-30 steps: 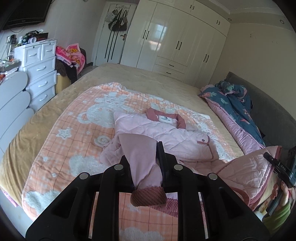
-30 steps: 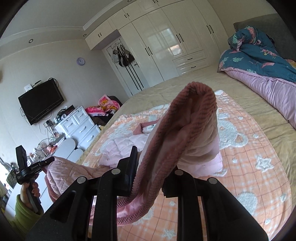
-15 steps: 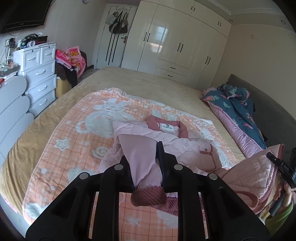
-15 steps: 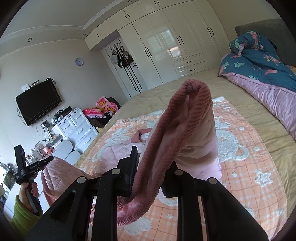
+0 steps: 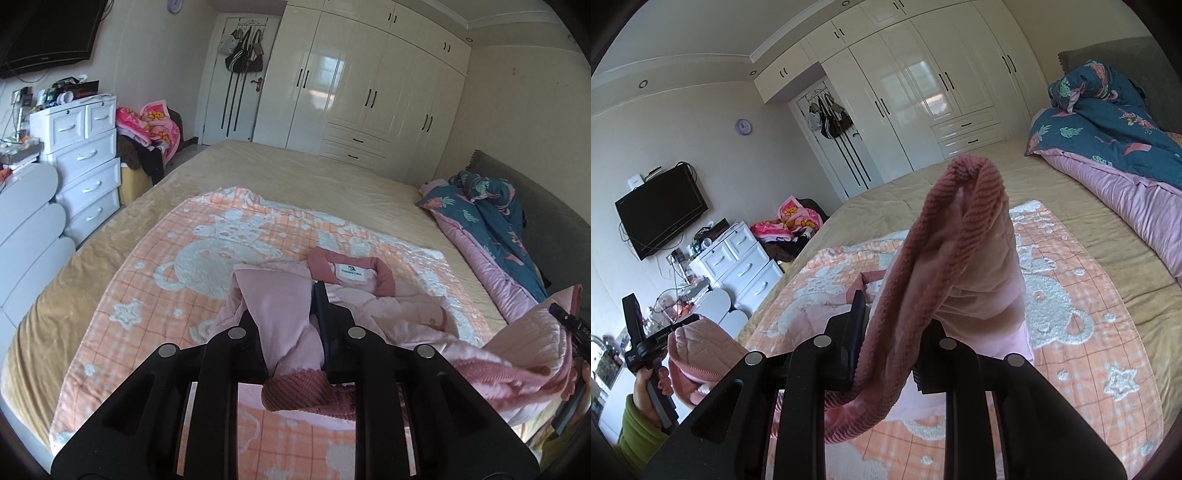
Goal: Fold large clothes
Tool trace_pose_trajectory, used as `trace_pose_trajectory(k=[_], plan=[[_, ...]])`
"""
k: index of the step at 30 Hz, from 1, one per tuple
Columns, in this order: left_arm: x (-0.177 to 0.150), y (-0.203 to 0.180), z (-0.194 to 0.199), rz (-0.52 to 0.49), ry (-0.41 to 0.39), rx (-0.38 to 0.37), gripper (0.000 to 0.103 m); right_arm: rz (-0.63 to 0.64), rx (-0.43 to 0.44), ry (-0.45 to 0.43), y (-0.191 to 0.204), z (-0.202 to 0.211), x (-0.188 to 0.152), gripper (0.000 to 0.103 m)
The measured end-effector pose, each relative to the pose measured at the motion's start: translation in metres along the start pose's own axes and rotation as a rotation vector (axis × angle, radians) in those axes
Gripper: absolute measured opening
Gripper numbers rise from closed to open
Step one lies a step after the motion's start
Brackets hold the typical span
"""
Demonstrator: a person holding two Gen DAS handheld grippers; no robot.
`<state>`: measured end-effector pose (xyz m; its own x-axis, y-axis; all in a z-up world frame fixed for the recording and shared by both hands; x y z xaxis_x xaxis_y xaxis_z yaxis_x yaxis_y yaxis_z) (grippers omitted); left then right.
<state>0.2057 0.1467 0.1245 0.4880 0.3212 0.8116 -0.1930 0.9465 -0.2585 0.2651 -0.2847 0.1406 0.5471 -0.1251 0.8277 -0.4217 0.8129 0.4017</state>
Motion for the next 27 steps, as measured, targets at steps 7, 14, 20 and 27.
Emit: trace_pose_trajectory(k=[7, 14, 20, 27], plan=[[0.008, -0.003, -0.021, -0.006, 0.001, 0.021, 0.012, -0.014, -0.017, 0.025, -0.01, -0.021, 0.01, 0.02], [0.013, -0.003, -0.037, -0.008, 0.013, 0.039, 0.012, -0.053, -0.037, 0.061, -0.021, -0.038, 0.013, 0.02], [0.013, -0.005, -0.049, -0.023, 0.027, 0.06, 0.012, -0.077, -0.043, 0.09, -0.027, -0.049, 0.011, 0.021], [0.016, -0.004, -0.073, -0.024, 0.045, 0.096, 0.012, -0.099, -0.056, 0.114, -0.037, -0.072, 0.014, 0.021]])
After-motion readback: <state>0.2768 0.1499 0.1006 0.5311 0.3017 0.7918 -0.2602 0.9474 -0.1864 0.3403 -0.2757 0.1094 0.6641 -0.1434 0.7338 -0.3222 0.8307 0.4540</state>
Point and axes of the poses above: each gripper's, at about its wrist camera, not at the fingertips, and z roughly against the way its jaws point, y to its left, x to its top, the point moved 2 cm from there along -z, roughly the way its jaws point, and after that the axes turned 3 degrees about z, right-handed, at the moved point
